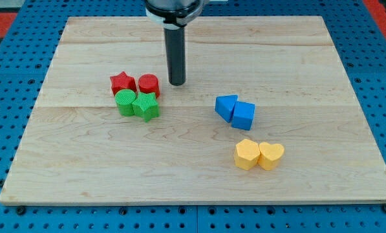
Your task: Push blue cube along with blue triangle towards center
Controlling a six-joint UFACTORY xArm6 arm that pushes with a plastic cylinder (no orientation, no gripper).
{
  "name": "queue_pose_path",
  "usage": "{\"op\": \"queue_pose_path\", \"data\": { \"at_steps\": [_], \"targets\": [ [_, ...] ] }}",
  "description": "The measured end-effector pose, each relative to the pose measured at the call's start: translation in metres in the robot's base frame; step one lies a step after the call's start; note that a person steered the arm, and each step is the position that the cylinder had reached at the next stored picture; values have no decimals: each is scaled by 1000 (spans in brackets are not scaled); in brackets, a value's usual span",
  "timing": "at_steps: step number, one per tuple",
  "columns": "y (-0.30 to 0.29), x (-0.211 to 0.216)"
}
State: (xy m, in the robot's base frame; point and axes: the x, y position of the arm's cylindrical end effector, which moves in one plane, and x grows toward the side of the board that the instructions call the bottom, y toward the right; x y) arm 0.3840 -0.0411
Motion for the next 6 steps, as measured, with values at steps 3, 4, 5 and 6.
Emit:
{"op": "queue_pose_path", "data": {
  "at_steps": [3,4,5,6],
  "targets": [
    [70,-7],
    [167,33],
    [199,83],
    [112,87]
  ]
}}
